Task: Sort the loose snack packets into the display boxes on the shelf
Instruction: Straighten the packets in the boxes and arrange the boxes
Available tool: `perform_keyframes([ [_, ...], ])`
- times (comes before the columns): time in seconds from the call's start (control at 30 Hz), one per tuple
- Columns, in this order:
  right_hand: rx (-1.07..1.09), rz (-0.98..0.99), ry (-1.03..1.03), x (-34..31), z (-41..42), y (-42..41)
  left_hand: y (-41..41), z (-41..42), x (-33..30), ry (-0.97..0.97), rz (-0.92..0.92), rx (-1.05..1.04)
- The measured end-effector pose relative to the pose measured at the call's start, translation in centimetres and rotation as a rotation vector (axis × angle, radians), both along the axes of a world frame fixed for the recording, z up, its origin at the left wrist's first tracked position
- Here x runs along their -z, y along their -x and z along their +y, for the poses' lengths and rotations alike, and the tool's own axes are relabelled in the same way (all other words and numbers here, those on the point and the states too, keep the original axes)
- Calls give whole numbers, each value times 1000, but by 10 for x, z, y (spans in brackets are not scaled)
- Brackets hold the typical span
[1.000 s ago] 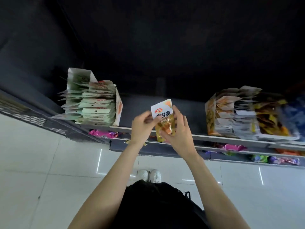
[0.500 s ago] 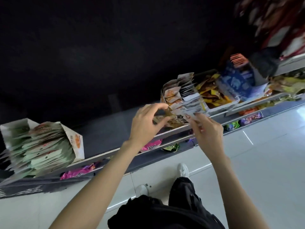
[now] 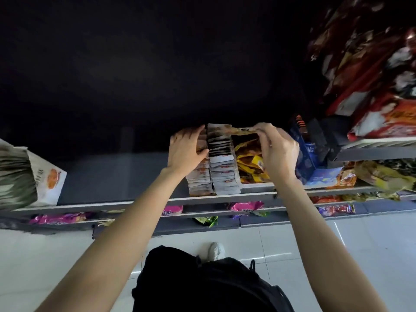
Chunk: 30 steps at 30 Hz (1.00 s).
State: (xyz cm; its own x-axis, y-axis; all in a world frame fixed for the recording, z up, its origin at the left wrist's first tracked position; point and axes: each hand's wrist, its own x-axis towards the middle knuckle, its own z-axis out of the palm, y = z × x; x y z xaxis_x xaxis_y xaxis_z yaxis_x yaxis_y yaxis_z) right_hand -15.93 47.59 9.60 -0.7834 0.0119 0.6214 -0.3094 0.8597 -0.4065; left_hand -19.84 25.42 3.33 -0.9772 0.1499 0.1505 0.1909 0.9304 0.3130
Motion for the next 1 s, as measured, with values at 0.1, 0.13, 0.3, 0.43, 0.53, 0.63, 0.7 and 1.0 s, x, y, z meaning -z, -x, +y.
perform_keyframes([
  [0.1,-82,-2,-148,9,2,26,-5,0,11,30,-27,7],
  [0.13,-96,12,-208,12,1,31,-6,-1,13,11,-24,18],
  [0.3,-131,-50,-473,17,-6,49,-29,-12,19,-335,159,-157],
  [0.43,-177,-202,-683,23,-31,54,-43,-29,35,-429,-79,-290],
  [0.53,-134,-418,-763,24,-48,61,-47,-36,41,-405,-276,-262],
  [0.63,-31,-309,-810,24,-53,60,-45,-36,46,-383,-417,-233],
  [0.7,-72,-432,-802,27,-53,59,-42,-32,49,-454,-429,-244],
  [1.0,-65,-361,-609,45,-48,60,-42,-49,34,-399,-216,-309],
])
